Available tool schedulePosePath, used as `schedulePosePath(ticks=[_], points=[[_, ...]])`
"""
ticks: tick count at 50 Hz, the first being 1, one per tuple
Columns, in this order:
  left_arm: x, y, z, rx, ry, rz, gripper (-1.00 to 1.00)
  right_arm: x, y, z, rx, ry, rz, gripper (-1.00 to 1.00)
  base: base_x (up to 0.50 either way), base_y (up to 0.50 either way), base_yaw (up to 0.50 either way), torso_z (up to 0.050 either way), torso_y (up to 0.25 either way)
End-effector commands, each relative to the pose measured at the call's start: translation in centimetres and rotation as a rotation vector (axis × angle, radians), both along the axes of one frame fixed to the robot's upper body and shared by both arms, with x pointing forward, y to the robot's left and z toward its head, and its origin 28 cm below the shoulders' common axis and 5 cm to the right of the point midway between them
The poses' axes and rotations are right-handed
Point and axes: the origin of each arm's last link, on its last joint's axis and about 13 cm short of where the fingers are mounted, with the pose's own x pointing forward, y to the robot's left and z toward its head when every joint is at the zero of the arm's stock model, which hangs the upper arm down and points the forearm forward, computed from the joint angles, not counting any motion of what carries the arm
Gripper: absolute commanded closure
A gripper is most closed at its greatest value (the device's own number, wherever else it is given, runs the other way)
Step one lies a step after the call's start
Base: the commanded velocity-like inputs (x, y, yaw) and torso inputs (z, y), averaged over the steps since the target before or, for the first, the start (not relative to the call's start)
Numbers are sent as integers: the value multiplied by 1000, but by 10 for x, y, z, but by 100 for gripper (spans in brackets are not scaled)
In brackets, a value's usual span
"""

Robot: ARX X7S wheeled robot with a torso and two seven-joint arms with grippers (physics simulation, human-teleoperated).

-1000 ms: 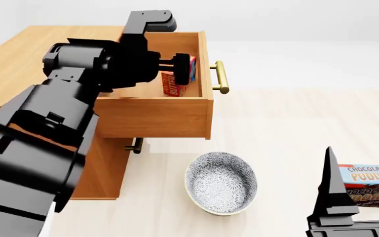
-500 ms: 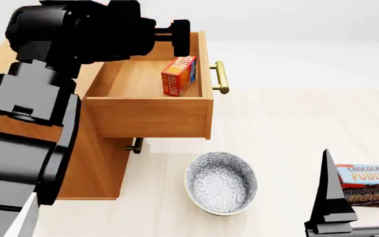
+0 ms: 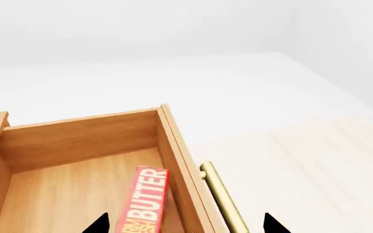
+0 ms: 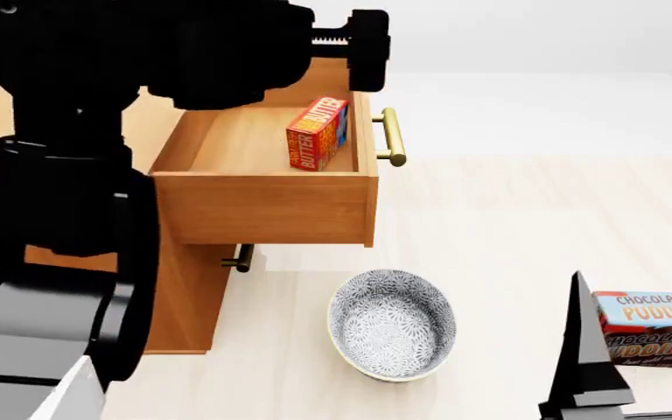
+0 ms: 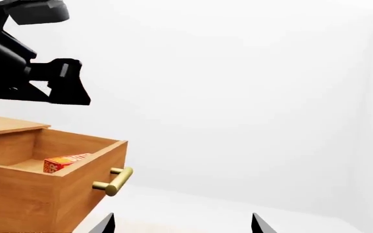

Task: Put the butter at the back in the top drawer of the cabinet and close it.

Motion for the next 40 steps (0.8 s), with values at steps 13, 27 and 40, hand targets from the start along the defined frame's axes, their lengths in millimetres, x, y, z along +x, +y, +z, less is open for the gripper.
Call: schedulePosePath(ticks=[13,27,40], points=[[-57,-67,-10,149,-103,55,-100,-10,1,-8,2,-7,-32,-100,0,0,0,0,0],[-67,-100,-27,198,-123,52,-100,-15,1,-12,11,-5,-53,-100,0,0,0,0,0],[-75,-126,-44,252,-142,80,-100,-18,-3,-19,18,-5,-80,-100,0,0,0,0,0]])
